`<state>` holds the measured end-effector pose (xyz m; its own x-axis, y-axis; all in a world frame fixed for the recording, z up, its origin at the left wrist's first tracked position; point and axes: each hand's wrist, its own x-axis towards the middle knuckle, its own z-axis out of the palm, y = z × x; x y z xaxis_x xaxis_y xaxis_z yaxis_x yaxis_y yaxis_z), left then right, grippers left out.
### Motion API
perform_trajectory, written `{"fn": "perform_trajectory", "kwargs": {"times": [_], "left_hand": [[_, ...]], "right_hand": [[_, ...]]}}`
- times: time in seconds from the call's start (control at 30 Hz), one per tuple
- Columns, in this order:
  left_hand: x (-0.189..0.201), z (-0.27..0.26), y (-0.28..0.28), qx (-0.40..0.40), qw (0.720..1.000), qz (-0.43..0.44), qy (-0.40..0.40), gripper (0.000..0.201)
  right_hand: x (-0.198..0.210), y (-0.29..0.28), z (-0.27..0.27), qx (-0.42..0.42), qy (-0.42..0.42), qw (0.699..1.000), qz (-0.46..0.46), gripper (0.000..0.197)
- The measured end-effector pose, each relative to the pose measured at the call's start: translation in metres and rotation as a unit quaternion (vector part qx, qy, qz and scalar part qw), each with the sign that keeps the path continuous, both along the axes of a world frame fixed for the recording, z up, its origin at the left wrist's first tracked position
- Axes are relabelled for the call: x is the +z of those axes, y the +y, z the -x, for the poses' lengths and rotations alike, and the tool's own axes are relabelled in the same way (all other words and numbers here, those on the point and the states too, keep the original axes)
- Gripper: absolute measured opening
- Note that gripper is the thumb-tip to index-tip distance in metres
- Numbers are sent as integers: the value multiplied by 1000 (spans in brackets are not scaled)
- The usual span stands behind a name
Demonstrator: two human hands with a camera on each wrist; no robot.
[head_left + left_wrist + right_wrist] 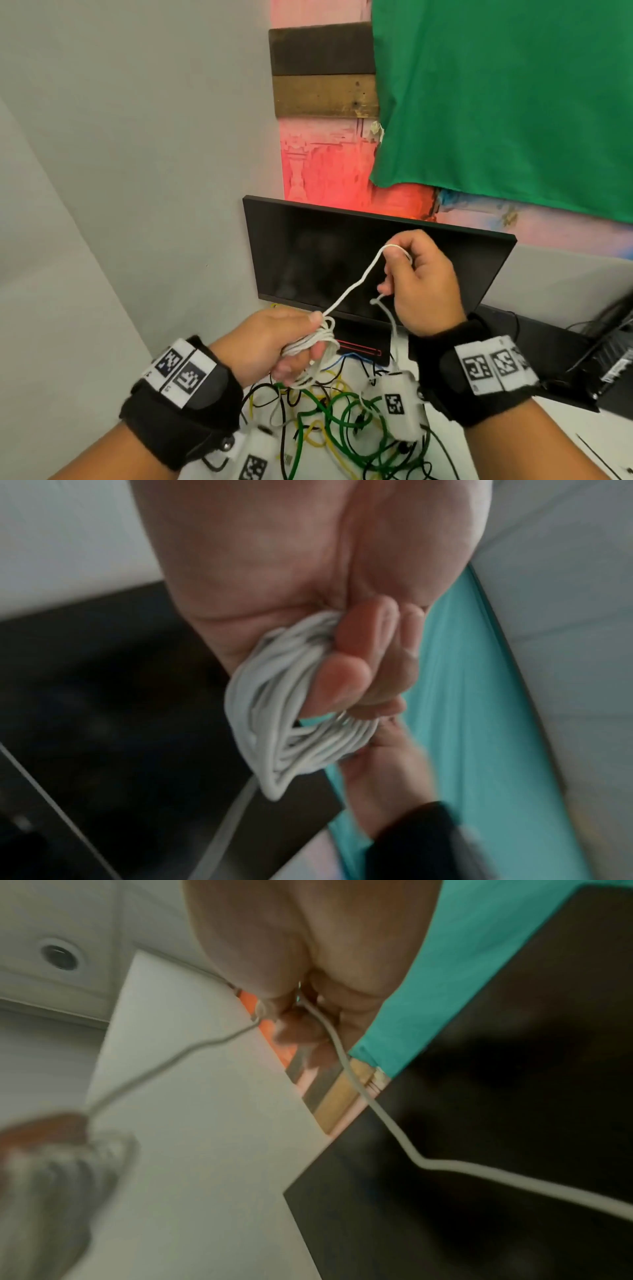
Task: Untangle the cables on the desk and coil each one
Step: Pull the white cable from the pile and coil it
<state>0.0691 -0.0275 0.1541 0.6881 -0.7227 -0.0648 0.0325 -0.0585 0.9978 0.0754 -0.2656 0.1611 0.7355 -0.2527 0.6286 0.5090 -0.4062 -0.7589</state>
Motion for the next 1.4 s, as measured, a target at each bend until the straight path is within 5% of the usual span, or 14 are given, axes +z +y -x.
{"fn": "perform_trajectory", "kwargs": {"times": [0.1,0.2,0.3,0.37,0.5,0.7,0.8,0.9,1.0,1.17,1.4], "left_hand": [[13,7,-8,-44,987,149,30,46],[23,3,-15,-32,961,276,15,48],[16,-12,-22,90,953,288,4,59],[4,-24,-19,175,959,213,-60,61],[-22,-27,-9,154,966,-13,-207,70],[-23,-8,-17,-20,972,-82,-219,53],[-15,-8,-16,-71,977,-79,-183,58],[-14,-6,-16,-108,985,-51,-122,57],[-20,3,-27,-79,995,32,-41,49],[-38,17,-55,-12,980,177,93,48],[-38,15,-53,-49,974,185,123,42]], "right_hand": [[-26,5,-9,-75,109,991,26,37],[-66,36,10,64,292,946,125,45],[-87,71,38,150,339,898,238,44],[-88,79,49,181,325,881,293,45],[-58,66,56,219,245,920,214,31],[-39,33,35,185,178,959,115,24],[-51,34,39,119,108,977,140,21],[-58,34,44,89,122,985,89,42],[-59,40,45,136,84,984,74,32],[-59,42,42,1,44,998,41,50],[-54,44,41,85,83,993,22,59]]}}
